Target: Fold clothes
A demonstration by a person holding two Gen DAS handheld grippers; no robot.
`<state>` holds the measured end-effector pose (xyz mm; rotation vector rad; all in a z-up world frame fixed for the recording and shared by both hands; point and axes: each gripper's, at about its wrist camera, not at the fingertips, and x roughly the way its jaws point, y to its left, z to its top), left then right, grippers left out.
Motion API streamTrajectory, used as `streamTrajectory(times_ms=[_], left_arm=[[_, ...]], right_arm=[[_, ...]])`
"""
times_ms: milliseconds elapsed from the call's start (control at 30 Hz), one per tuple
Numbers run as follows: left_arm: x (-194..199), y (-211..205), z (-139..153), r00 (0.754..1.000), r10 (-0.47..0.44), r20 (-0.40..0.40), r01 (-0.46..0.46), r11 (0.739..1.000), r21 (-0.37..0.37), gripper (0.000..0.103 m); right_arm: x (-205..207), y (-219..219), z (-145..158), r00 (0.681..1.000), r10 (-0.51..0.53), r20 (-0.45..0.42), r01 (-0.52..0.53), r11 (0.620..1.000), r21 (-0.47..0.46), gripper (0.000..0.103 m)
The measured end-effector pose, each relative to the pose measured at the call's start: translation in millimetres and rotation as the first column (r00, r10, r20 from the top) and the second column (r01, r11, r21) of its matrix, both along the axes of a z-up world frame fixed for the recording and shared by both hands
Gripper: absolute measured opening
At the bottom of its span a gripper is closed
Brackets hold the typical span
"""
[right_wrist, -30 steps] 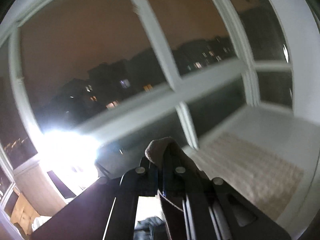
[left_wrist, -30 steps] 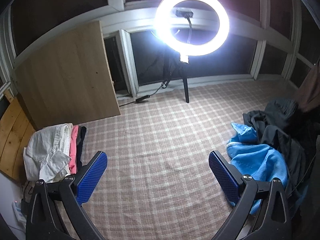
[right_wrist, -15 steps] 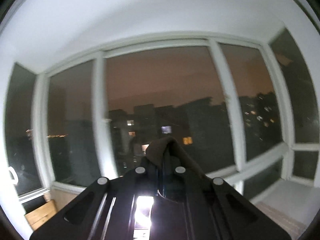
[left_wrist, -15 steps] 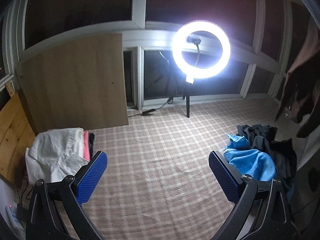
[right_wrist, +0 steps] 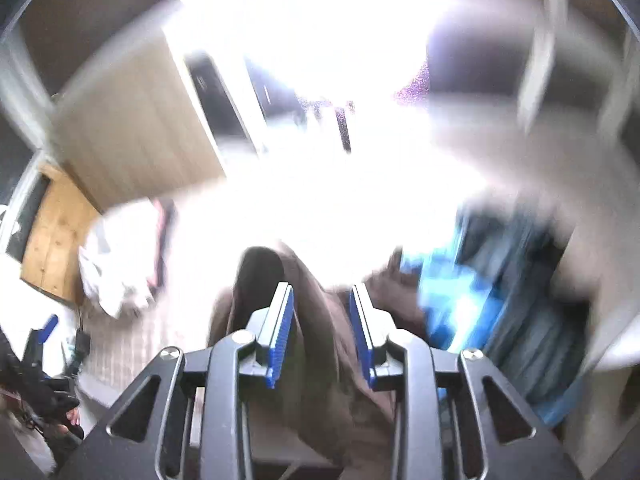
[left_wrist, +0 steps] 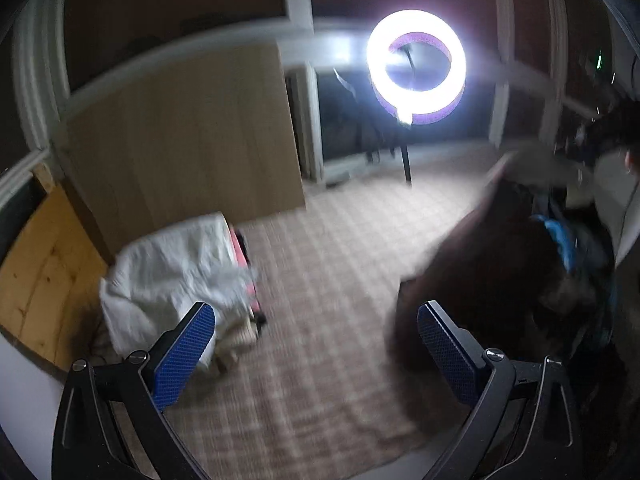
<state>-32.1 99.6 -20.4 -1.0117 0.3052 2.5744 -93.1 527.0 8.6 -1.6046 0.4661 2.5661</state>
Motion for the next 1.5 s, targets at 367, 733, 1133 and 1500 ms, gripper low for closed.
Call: streamTrajectory(times_ms=[367,733,1133,1500], left_arm=[[-19,58,-119,0.955,-0.174,0.241,0.187,0.982,-0.033,0.101],[-59,131,-157,0.873,-0.236,0.426,0.224,0.971,0.078,0.006],[-50,13,22,0.975,-0.103,0.196,0.044,0.957,0.287,0.005],[-116,36,-117,0.910,0.103,0.402,-0.092,0.995,-0.047,0.017]], right_arm=[[21,-50,-126,0.963,0.237,0.130,-0.242,0.970,0.028,0.031],[-9,-33,-154,0.930,0.364,0.045,-0.359,0.929,-0.094,0.006],[59,60,27,0.923,0.202,-0.328,-0.238,0.968,-0.073,0.005],[-39,101,-141,0.984,0.112,0.139,-0.133,0.980,0.149,0.011]])
